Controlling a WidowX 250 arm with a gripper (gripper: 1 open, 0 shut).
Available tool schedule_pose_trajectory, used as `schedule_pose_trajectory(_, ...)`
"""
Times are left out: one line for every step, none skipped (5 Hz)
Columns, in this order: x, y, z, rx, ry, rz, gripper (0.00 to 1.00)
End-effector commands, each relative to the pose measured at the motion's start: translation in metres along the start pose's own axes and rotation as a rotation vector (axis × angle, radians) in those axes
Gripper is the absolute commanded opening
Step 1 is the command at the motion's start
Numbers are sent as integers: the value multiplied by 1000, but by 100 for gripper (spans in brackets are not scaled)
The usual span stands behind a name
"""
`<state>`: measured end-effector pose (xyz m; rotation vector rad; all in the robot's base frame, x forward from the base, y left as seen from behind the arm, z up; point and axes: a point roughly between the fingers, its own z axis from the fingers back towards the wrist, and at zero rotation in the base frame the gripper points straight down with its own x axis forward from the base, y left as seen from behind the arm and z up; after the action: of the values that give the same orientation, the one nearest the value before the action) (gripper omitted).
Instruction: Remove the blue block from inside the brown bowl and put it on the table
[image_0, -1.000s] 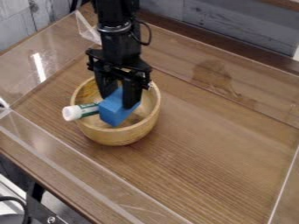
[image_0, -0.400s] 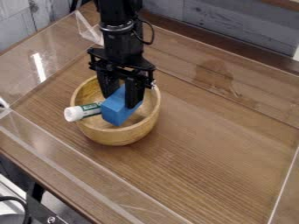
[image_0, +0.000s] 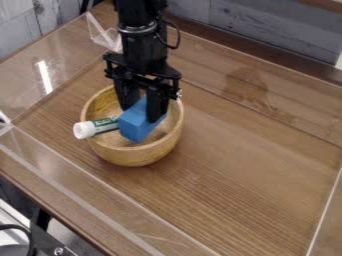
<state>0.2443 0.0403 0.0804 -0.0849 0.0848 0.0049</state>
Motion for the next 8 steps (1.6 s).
schedule_pose_trajectory(10, -3, 24, 13, -85, -2, 0)
schedule_pose_trajectory(10, -5, 26, 10, -86, -5, 0)
schedule_pose_trajectory(11, -8, 28, 7, -87, -8, 0)
schedule_pose_trajectory(11, -11, 31, 4, -88, -12, 0)
schedule_pose_trajectory(11, -13, 32, 2, -88, -16, 0)
schedule_pose_trajectory(12, -16, 33, 1, -88, -20, 0)
schedule_pose_trajectory(12, -17, 34, 0, -87, -24, 0)
schedule_pose_trajectory(12, -19, 35, 0, -87, -29, 0)
